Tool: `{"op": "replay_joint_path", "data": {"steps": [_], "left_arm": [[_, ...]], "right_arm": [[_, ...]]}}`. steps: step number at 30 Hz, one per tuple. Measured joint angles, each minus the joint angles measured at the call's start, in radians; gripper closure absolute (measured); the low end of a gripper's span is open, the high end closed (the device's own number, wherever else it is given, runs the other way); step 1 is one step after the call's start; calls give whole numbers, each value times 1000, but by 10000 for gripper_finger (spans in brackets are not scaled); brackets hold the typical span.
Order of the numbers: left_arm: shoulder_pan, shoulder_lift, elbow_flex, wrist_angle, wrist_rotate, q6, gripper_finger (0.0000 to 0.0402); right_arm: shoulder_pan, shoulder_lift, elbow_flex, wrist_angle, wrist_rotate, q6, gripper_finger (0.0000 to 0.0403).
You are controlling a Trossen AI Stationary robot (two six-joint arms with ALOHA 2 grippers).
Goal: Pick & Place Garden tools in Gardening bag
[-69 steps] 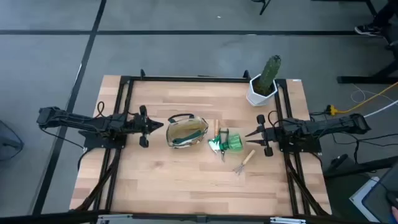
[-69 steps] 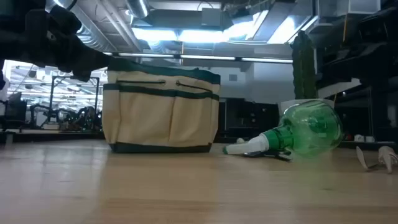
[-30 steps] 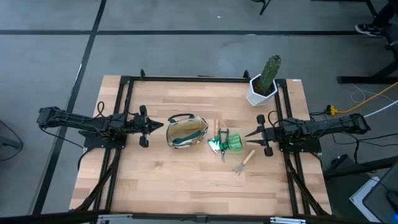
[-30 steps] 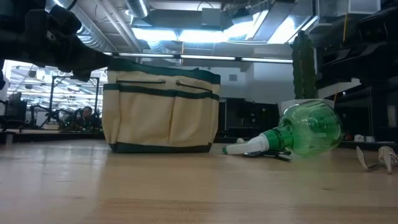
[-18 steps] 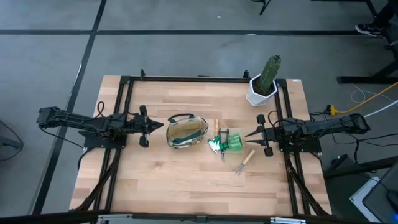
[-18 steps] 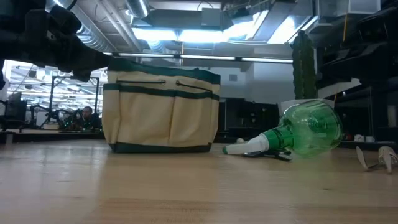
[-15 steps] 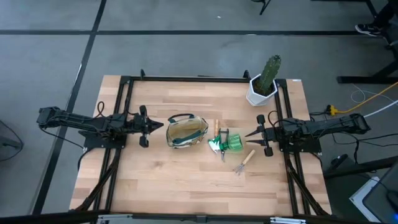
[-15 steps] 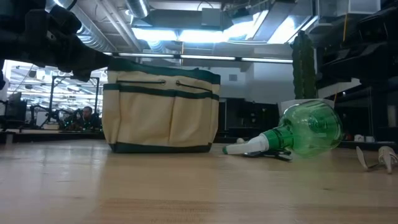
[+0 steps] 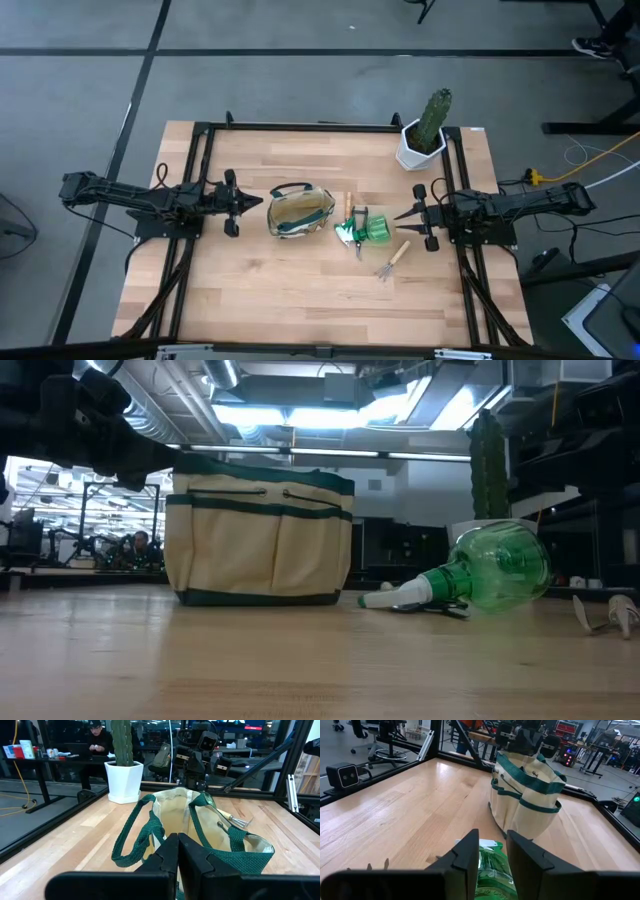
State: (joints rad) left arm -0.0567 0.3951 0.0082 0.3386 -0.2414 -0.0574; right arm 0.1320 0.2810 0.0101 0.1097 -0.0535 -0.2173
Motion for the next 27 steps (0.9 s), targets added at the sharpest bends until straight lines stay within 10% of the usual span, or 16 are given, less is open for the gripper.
{"op": "replay_joint_path", "data": {"steps": [27], "left_arm": [[0, 0, 0, 0, 0, 0, 398]], "right_arm": [[0, 0, 0, 90, -160, 360, 302]]}}
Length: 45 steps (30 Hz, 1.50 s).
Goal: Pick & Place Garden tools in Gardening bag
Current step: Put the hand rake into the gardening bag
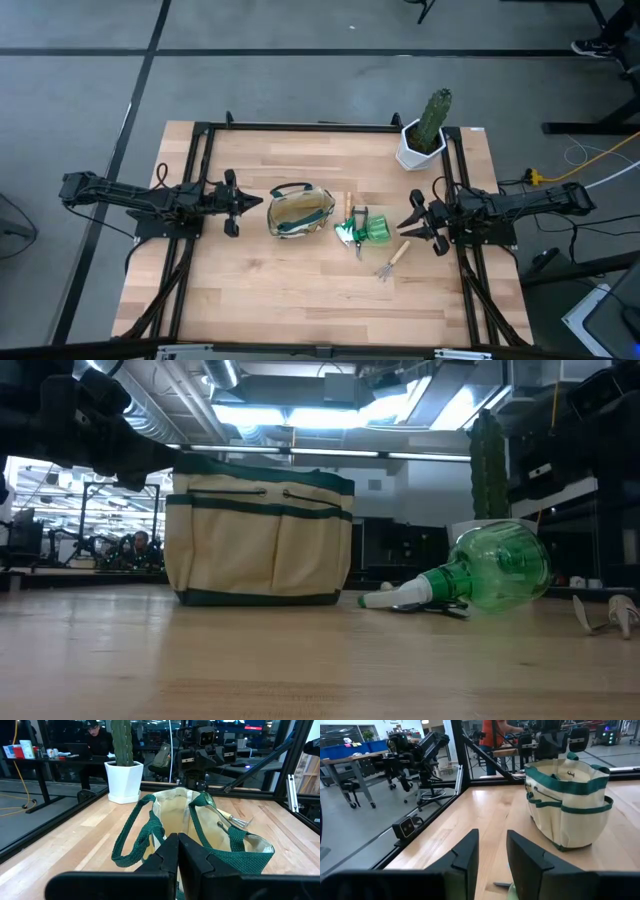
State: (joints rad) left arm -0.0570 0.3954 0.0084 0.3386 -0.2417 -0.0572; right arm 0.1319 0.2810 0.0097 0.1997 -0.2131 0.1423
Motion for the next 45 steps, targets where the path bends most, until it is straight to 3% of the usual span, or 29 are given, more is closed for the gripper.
{"op": "replay_joint_path", "data": {"steps": [13, 20, 25, 35, 45], "left_arm": [[0, 0, 0, 0, 0, 0, 398], [0, 0, 0, 0, 0, 0, 398], [0, 0, 0, 0, 0, 0, 398], [0, 0, 0, 0, 0, 0, 398], [0, 0, 0, 0, 0, 0, 398]], "right_arm": [[0, 0, 0, 3, 3, -1, 302], [0, 8, 0, 116, 2, 59, 299], [0, 39, 0, 200, 3, 60, 273], [1, 190, 0, 328, 11, 115, 196], [69, 425, 132, 383, 72, 82, 198]]}}
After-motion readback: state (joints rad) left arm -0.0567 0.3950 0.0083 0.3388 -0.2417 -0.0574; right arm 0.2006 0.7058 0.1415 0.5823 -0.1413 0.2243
